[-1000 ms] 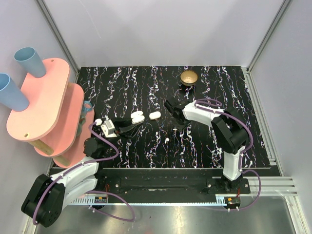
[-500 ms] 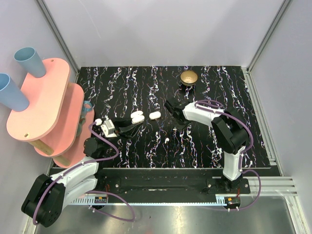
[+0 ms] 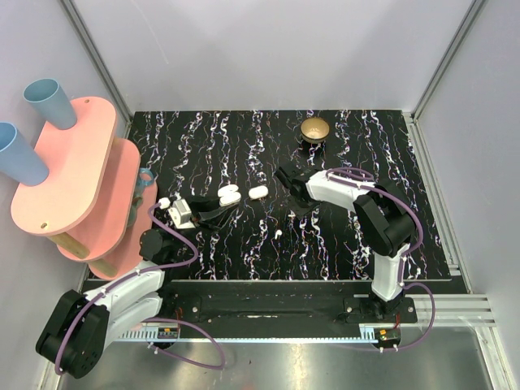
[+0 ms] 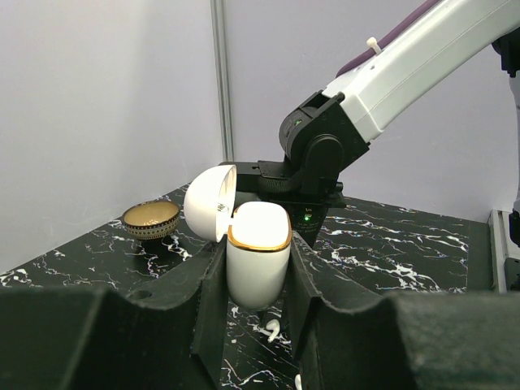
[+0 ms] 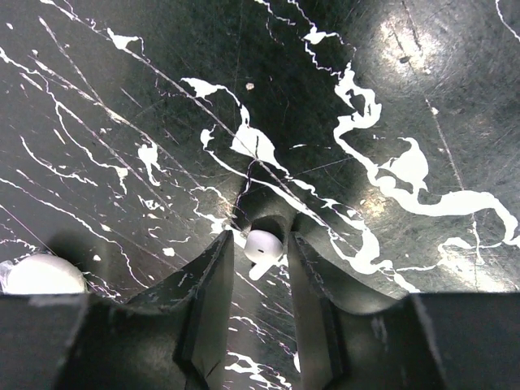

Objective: Insert the wireless bluetooth earbuds into the charging case
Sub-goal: Pick up the right earbud from the center of the board.

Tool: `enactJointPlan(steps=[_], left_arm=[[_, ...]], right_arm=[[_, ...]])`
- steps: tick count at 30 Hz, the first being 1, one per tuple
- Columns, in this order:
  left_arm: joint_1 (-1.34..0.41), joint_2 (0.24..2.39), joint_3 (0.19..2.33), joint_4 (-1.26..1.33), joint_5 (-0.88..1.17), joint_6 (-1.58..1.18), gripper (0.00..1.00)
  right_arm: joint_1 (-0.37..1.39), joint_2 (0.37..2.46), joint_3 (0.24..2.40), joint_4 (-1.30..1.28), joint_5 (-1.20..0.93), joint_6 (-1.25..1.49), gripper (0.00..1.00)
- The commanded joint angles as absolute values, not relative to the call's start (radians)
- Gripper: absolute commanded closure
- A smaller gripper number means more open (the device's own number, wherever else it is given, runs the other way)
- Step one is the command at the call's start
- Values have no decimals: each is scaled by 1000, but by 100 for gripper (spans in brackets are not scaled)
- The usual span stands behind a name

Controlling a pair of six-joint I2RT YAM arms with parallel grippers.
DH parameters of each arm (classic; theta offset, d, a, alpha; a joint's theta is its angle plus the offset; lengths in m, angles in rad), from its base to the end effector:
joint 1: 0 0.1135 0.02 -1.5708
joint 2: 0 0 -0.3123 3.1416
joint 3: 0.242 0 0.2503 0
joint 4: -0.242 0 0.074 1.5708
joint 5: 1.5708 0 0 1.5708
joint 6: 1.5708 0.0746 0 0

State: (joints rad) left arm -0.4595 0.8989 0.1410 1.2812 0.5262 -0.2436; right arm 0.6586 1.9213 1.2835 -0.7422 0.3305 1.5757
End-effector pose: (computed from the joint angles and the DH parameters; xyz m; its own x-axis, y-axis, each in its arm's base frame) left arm 0.1297 -0.1060 0.3037 0.2481 -0.3555 -0.9011 0.8586 0.5114 0.0347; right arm 0.3198 0.2168 0.1684 -0.5264 0.7887 -0.3177 0.7791 0.5970 0.1912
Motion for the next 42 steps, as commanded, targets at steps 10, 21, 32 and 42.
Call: enactJointPlan(steps=[10, 21, 32, 42], left_arm=[[-454, 904, 141, 1667, 511, -229, 100], [-454, 908, 143, 1666, 511, -230, 100], [-454, 914, 150, 1667, 515, -232, 100], [-454, 917, 152, 1666, 517, -230, 100]], right_arm=[[641, 1950, 1255, -756, 348, 1598, 66], [638, 1971, 1290, -746, 318, 1510, 68], [638, 1968, 1279, -726, 307, 1497, 64], [640, 1965, 1285, -721, 311, 1445, 79]])
